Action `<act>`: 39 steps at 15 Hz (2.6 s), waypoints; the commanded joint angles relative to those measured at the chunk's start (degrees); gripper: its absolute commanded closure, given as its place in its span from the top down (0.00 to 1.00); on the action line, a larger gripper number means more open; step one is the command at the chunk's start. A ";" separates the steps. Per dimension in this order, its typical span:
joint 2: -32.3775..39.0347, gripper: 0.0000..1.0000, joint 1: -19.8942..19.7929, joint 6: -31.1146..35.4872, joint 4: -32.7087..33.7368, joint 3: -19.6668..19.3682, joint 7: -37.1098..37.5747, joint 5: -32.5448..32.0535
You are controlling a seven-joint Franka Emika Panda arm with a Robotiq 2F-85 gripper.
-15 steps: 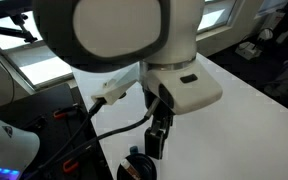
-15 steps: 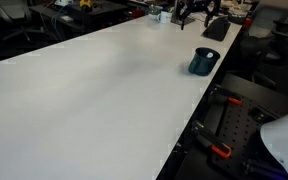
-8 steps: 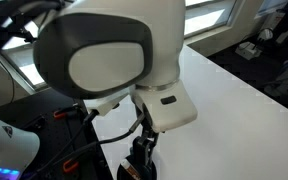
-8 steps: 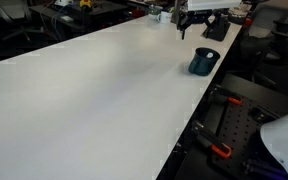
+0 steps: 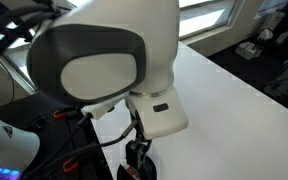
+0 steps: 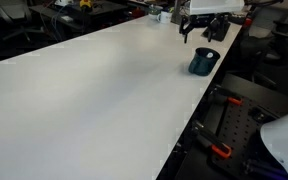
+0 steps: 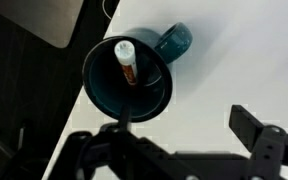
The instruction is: Remove the marker from the cup and put it on the table
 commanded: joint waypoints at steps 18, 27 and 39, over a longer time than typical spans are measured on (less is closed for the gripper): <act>1.37 1.00 -1.33 1.65 -3.03 -5.73 -0.15 -1.24; 2.46 0.69 -1.82 5.43 -6.08 -7.55 -0.26 -4.36; 10.90 0.88 -5.57 18.42 -6.81 -8.93 -6.68 -13.48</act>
